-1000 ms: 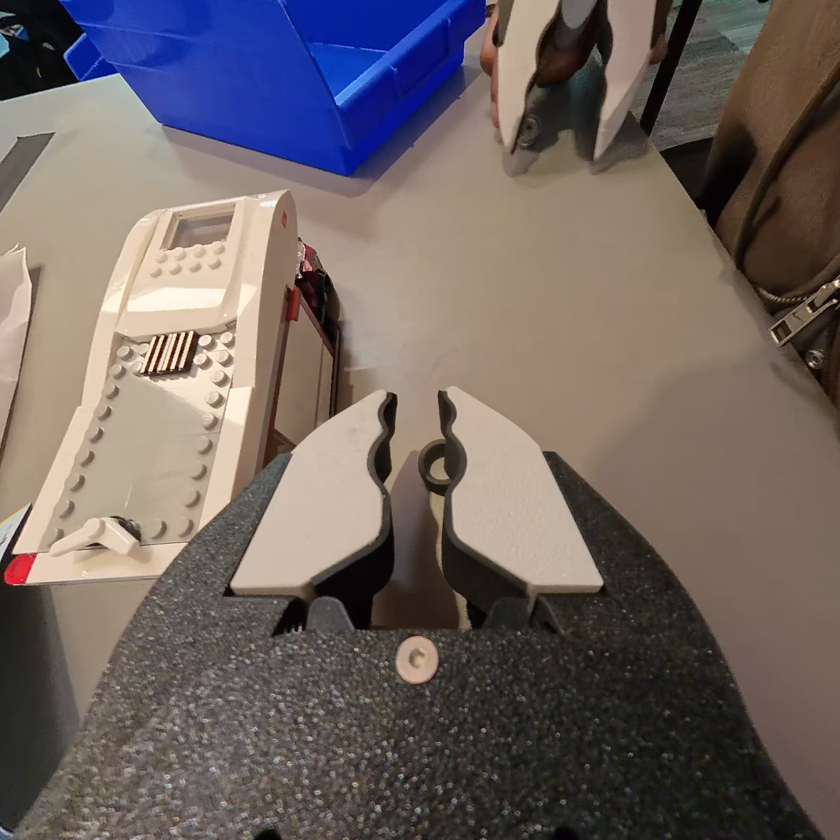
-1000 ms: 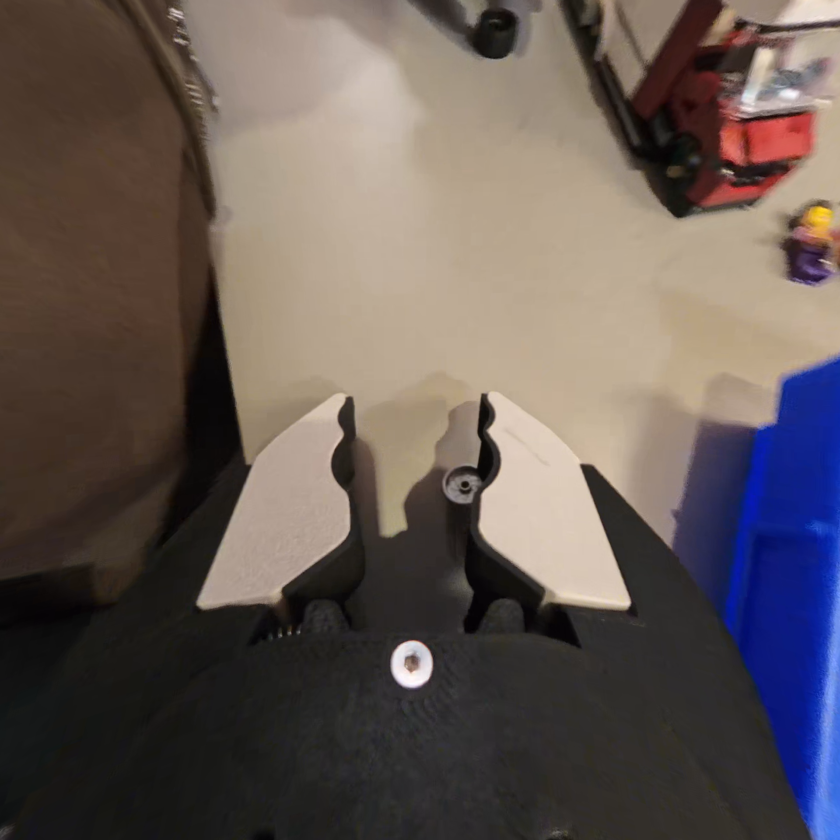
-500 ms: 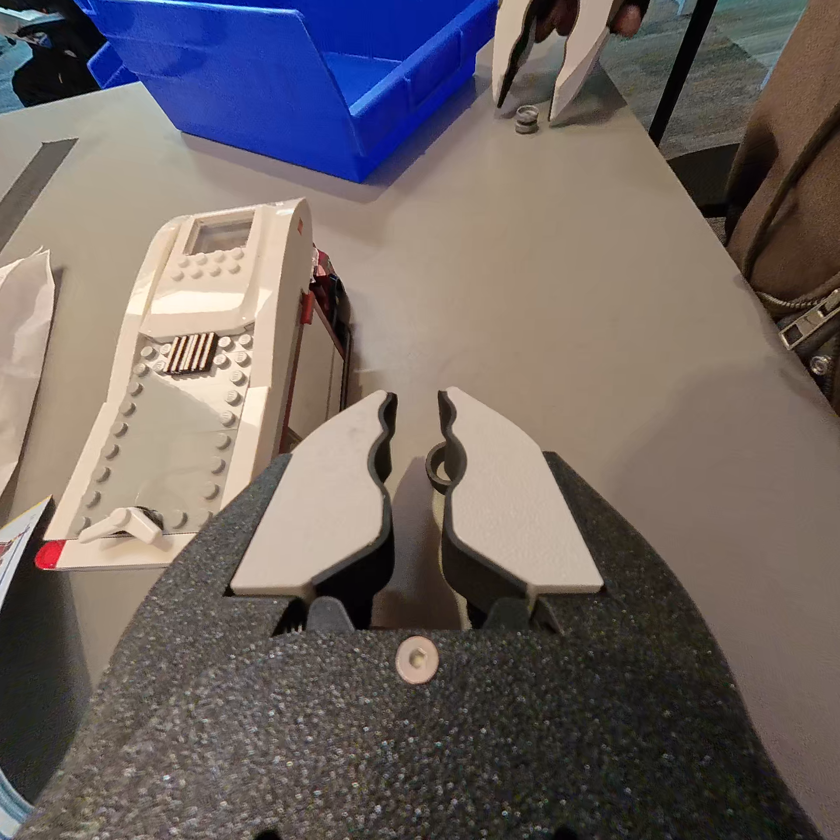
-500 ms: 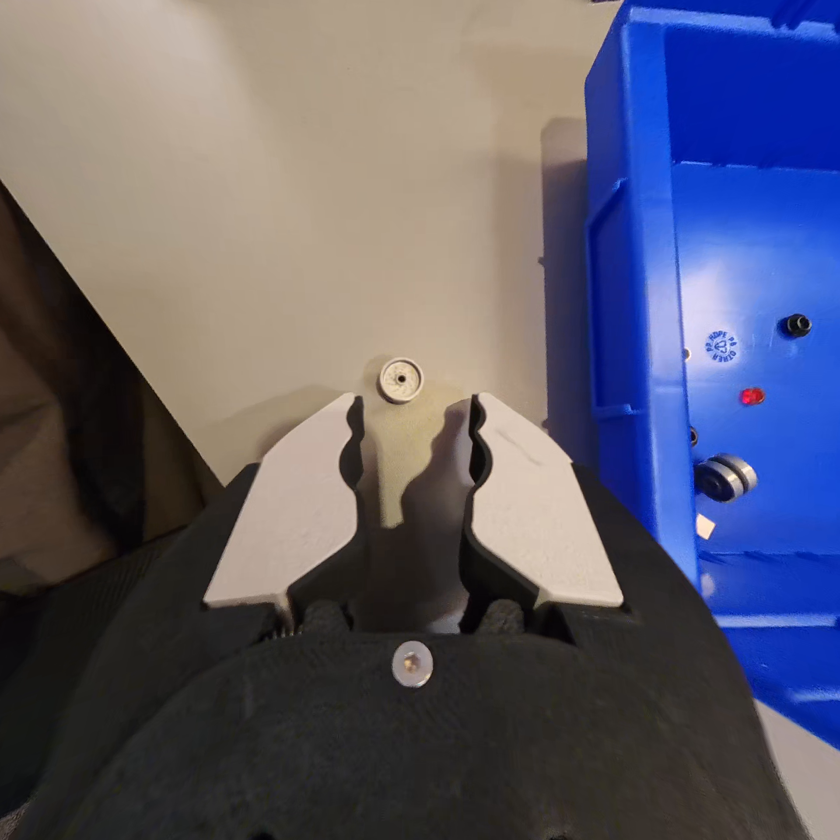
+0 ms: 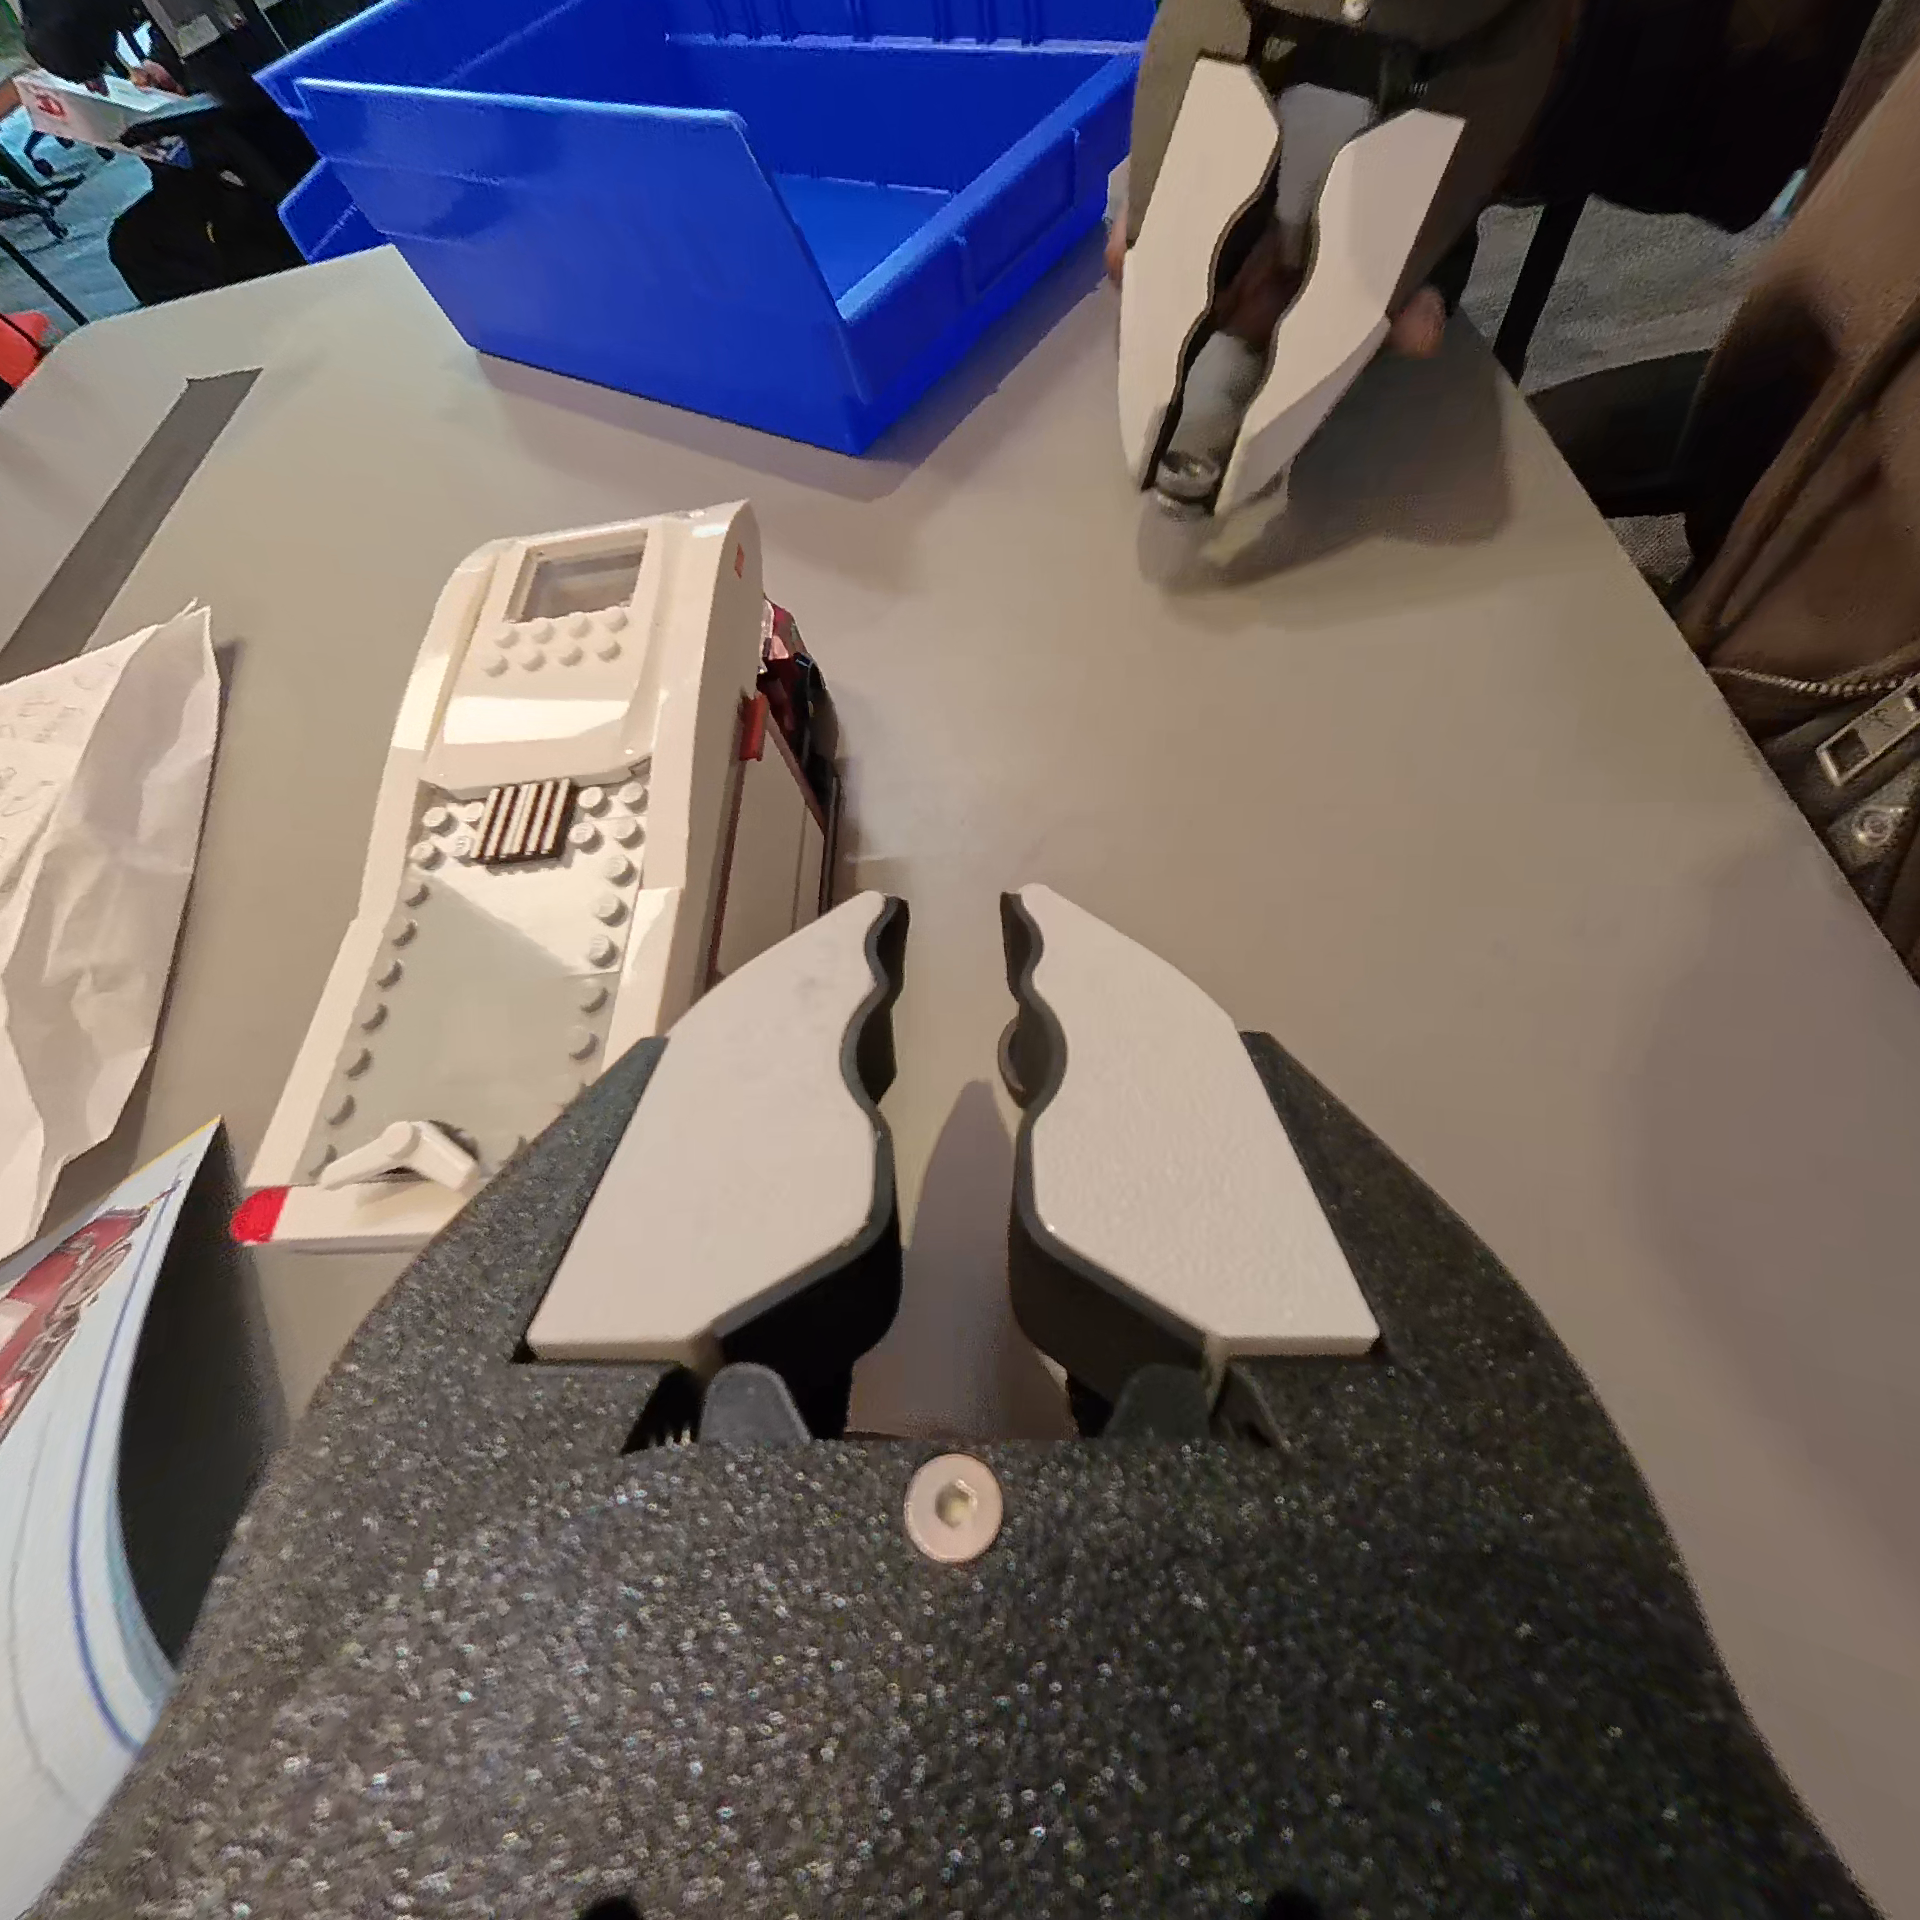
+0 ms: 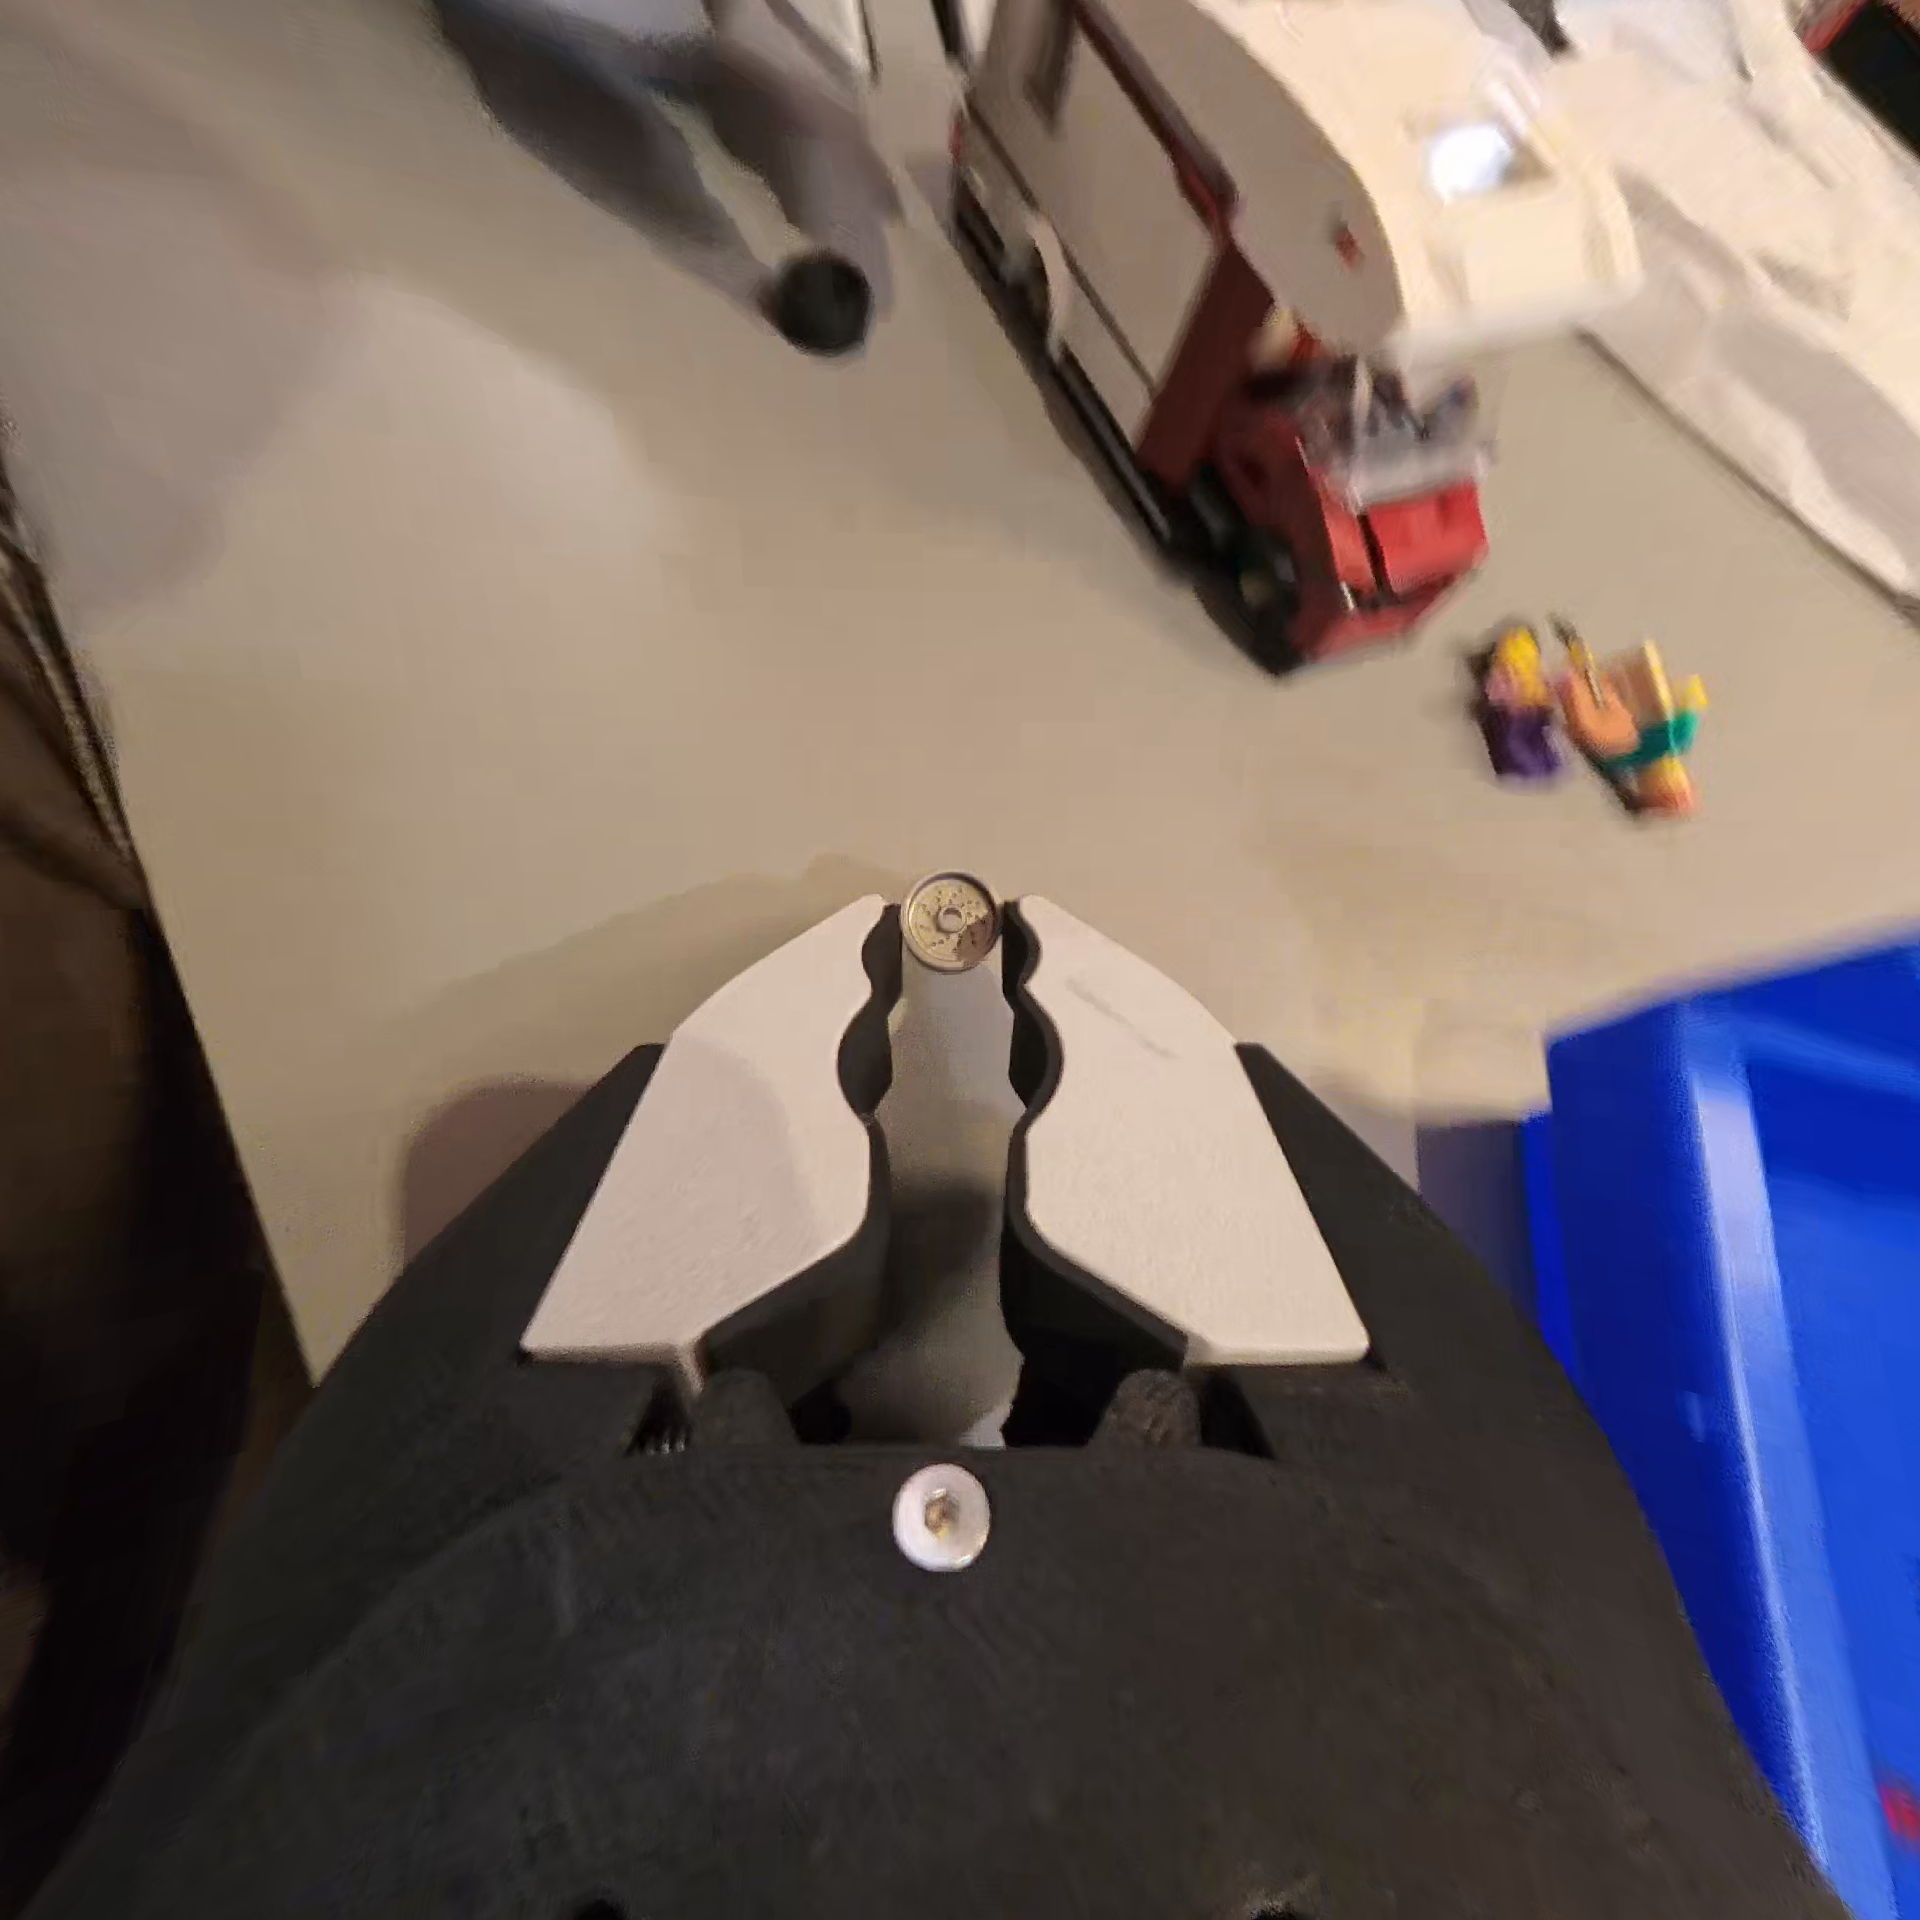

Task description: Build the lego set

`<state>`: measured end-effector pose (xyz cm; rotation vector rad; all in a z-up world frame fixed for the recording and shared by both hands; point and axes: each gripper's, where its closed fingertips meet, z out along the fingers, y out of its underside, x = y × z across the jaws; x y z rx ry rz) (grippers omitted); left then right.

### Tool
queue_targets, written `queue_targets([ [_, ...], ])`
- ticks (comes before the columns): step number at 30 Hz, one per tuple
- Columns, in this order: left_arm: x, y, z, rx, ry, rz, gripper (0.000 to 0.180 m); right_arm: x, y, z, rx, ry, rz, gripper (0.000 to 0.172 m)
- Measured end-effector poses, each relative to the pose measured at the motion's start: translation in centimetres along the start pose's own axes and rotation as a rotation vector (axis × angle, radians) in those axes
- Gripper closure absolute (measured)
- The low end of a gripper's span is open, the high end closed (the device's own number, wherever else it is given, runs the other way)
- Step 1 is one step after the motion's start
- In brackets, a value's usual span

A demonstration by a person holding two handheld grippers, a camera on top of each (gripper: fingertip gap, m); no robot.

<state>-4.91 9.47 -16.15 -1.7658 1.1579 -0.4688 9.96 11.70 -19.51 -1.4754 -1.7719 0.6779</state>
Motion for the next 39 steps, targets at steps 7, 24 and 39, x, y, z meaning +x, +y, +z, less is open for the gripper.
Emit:
queue_targets([
  [7,-0.7,1.3,-1.9,-0.03,0.012,0.026,0.161,-2.0,-8.1,7.7,0.091,-0.222,-0.182,0.154],
  [24,1.4,4.3,-1.2,-0.117,0.19,-0.037,0.155,-2.5,-10.4,12.5,0.092,-0.404,-0.229,0.146],
  [39,1.8,4.6,-0.6,-0.161,0.182,-0.019,0.152,-2.8,-8.7,13.8,-0.059,-0.379,-0.227,0.149],
])
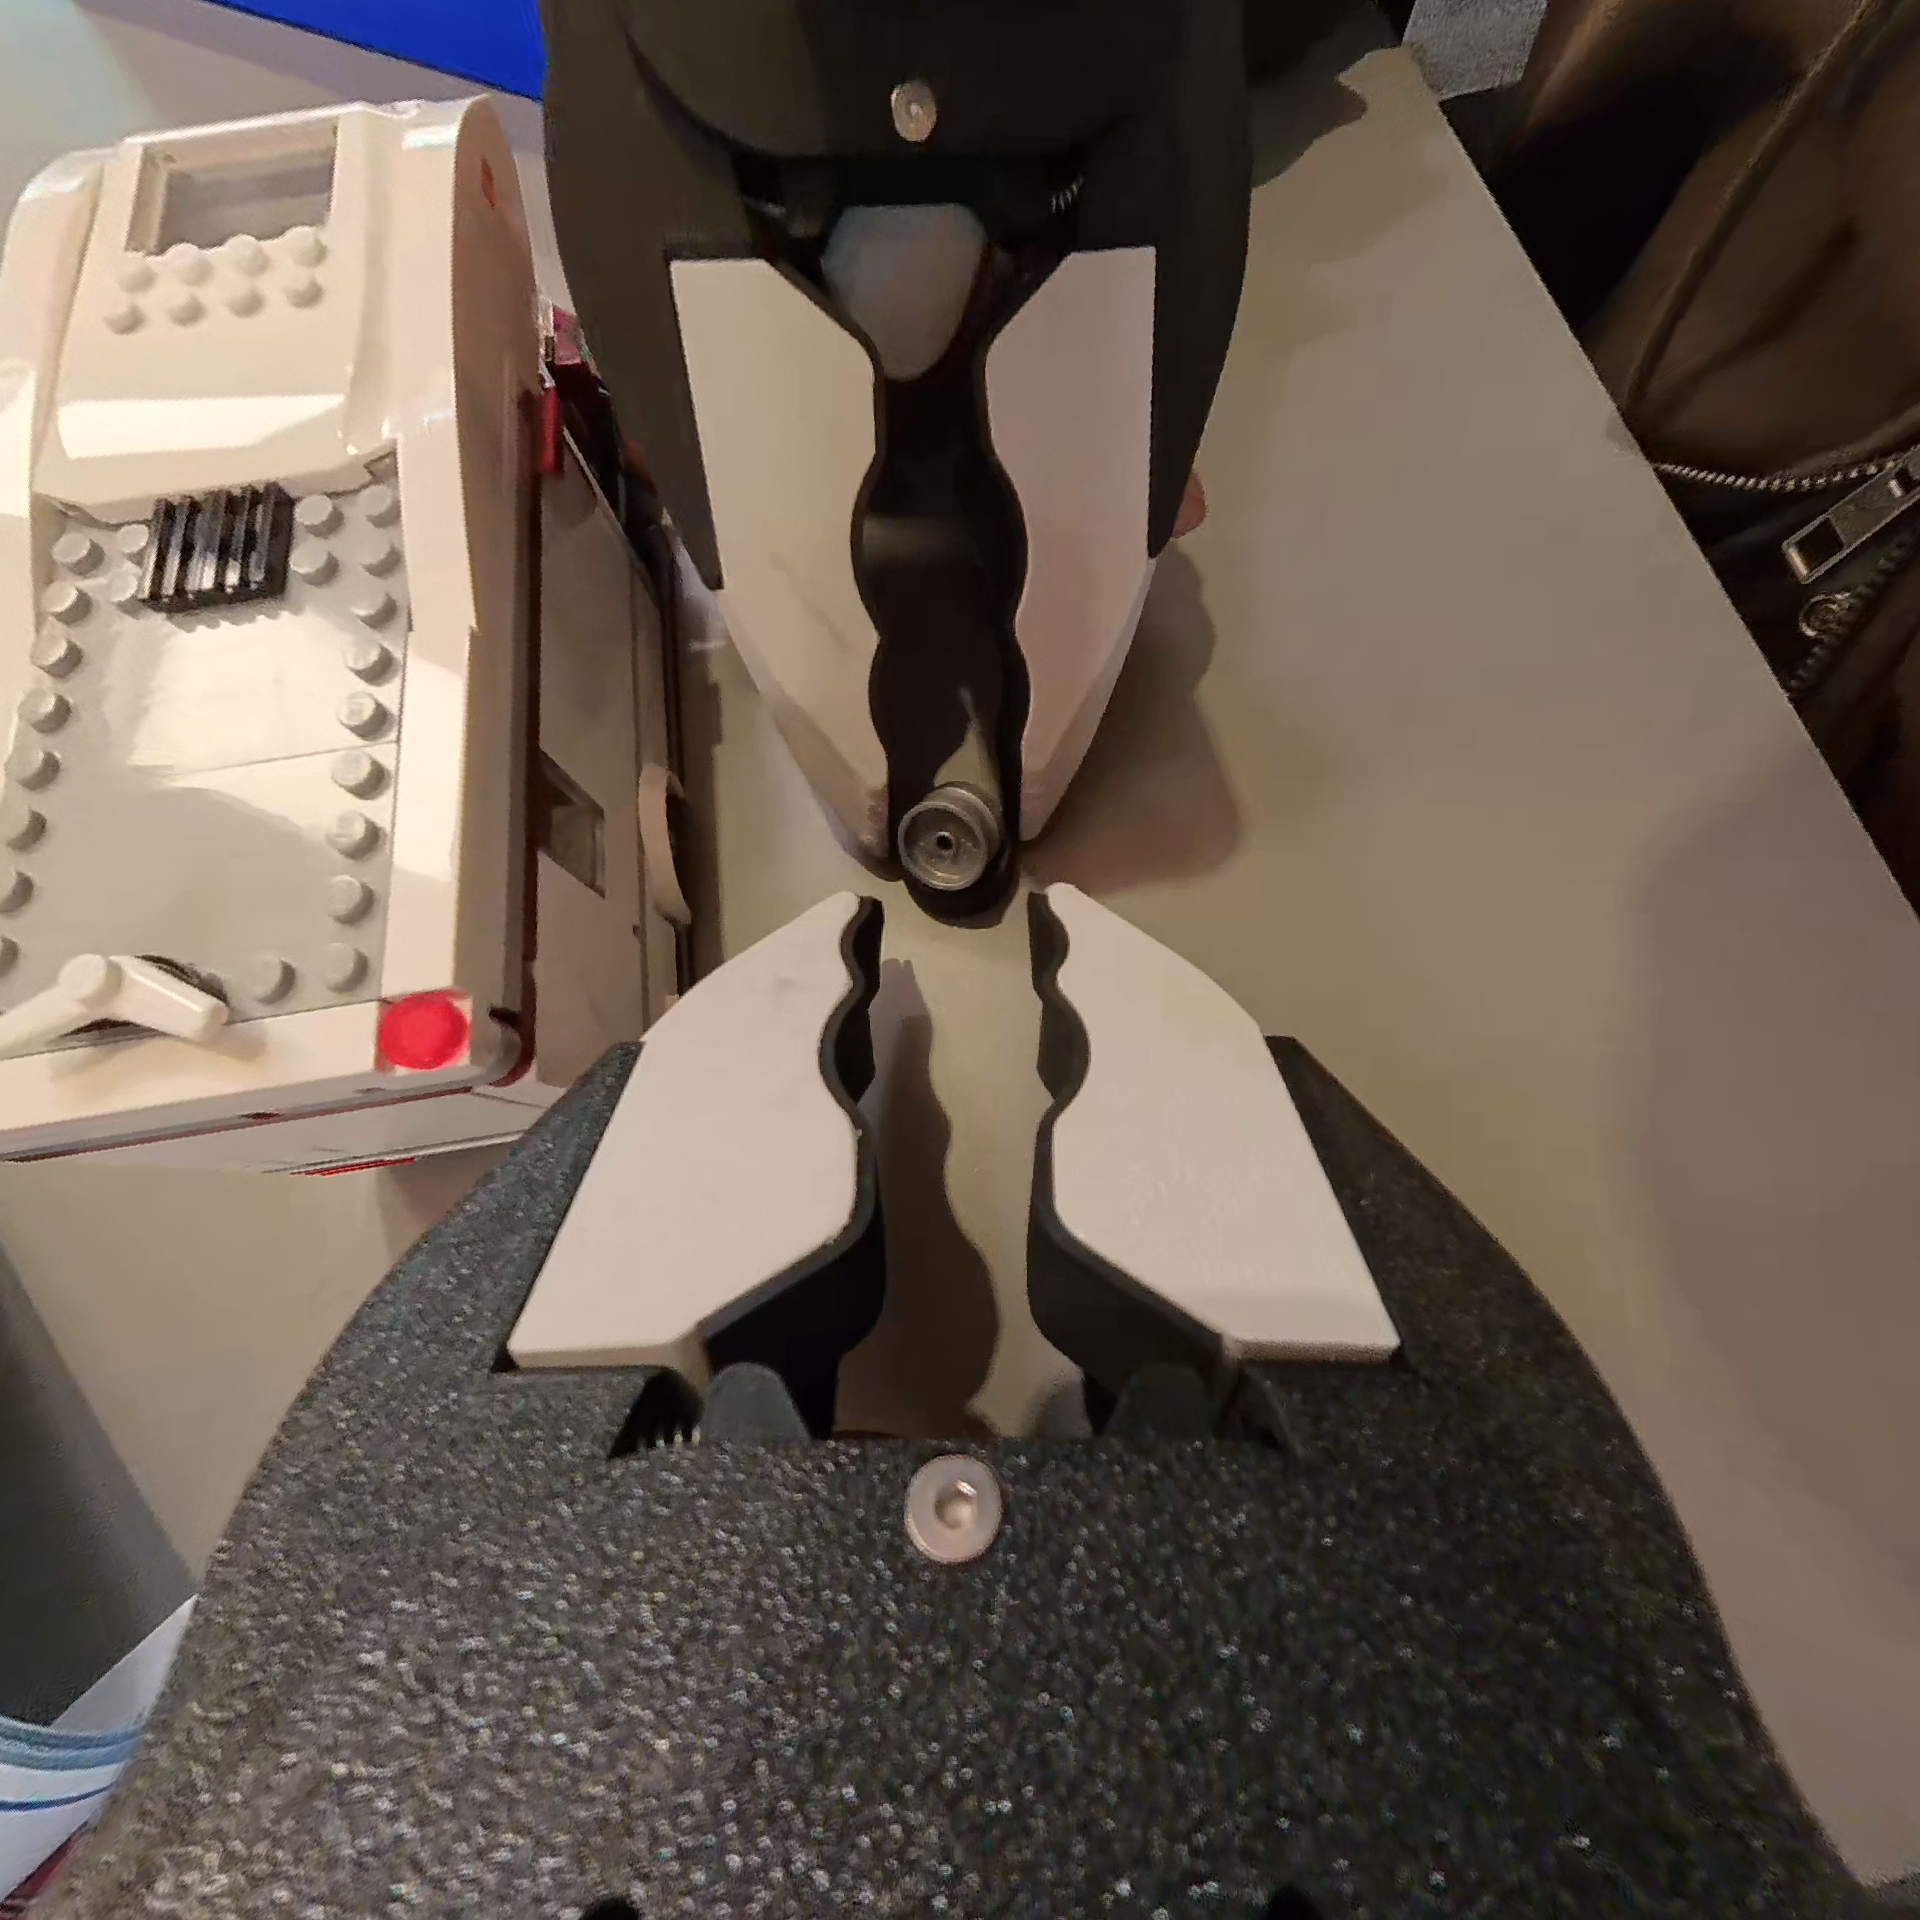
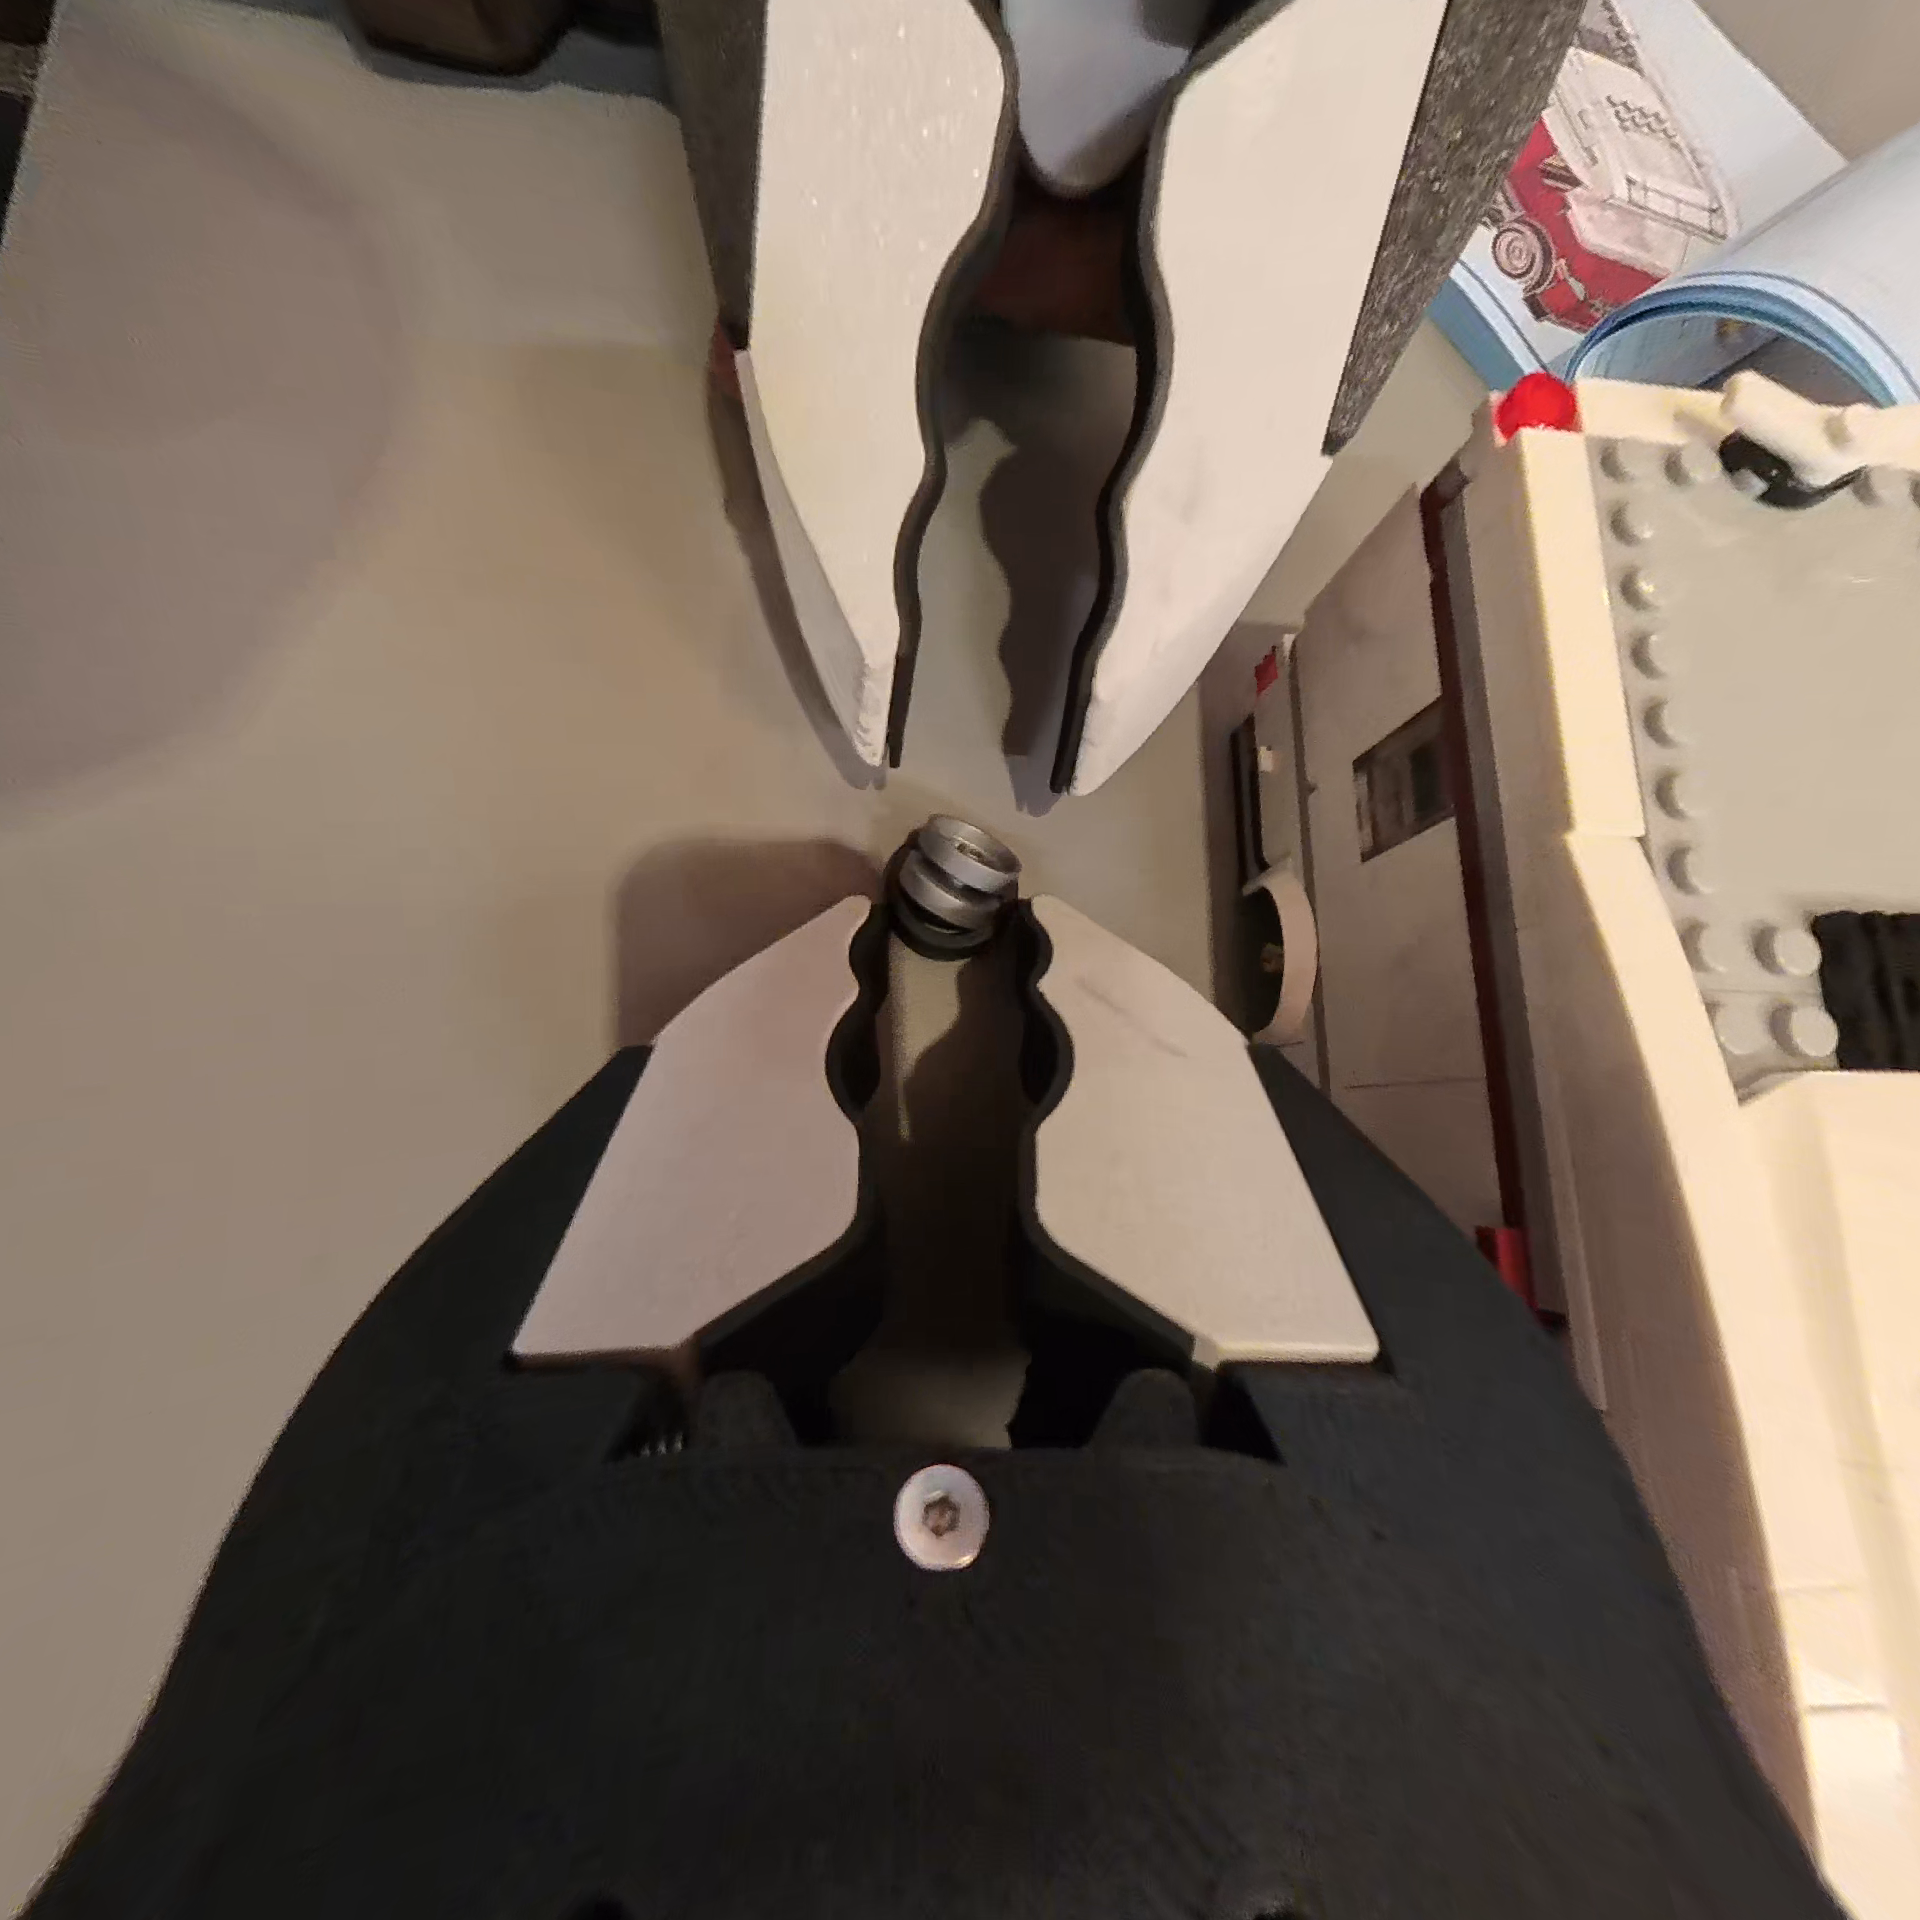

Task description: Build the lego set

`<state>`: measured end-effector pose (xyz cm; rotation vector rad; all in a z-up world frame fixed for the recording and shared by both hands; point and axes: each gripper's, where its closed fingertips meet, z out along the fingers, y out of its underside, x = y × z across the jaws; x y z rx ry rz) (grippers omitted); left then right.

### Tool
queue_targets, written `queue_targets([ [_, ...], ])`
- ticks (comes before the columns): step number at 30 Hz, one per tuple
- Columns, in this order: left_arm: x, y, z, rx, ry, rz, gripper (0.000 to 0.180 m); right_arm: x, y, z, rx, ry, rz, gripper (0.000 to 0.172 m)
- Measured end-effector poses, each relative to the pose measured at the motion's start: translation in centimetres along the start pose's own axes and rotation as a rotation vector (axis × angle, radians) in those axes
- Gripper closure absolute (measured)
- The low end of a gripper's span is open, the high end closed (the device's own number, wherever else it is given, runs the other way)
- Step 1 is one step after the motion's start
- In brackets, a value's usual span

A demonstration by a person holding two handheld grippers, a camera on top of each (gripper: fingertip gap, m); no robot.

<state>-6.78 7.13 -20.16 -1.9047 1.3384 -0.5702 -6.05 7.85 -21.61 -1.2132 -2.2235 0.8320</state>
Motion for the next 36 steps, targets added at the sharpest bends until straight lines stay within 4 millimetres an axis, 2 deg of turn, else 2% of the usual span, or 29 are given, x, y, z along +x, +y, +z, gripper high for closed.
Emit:
queue_targets([
  [5,-0.6,-0.7,-0.2,0.026,-0.056,0.033,0.143,0.4,-0.4,-0.6,0.051,0.036,-0.015,0.149],
  [8,-0.9,-1.9,-0.4,0.073,-0.135,0.132,0.139,1.0,-0.8,-1.3,0.104,0.039,0.024,0.149],
  [13,-0.4,-3.6,-0.3,0.129,-0.209,0.289,0.134,1.2,-1.2,-2.3,0.163,0.002,0.094,0.149],
  [20,-0.7,-4.6,0.3,0.139,-0.334,0.435,0.131,0.8,-1.9,-3.0,0.225,-0.06,0.154,0.149],
  [32,-0.5,-5.0,0.7,0.131,-0.41,0.587,0.153,0.6,-2.5,-3.6,0.258,-0.082,0.178,0.149],
  [33,-0.6,-4.7,0.9,0.11,-0.411,0.595,0.167,0.7,-2.6,-3.7,0.271,-0.083,0.182,0.155],
  [34,-0.8,-4.7,0.8,0.107,-0.429,0.604,0.169,0.8,-2.7,-3.9,0.283,-0.082,0.185,0.162],
  [36,-0.8,-4.9,0.8,0.117,-0.429,0.592,0.169,0.8,-2.8,-4.0,0.287,-0.086,0.194,0.162],
])
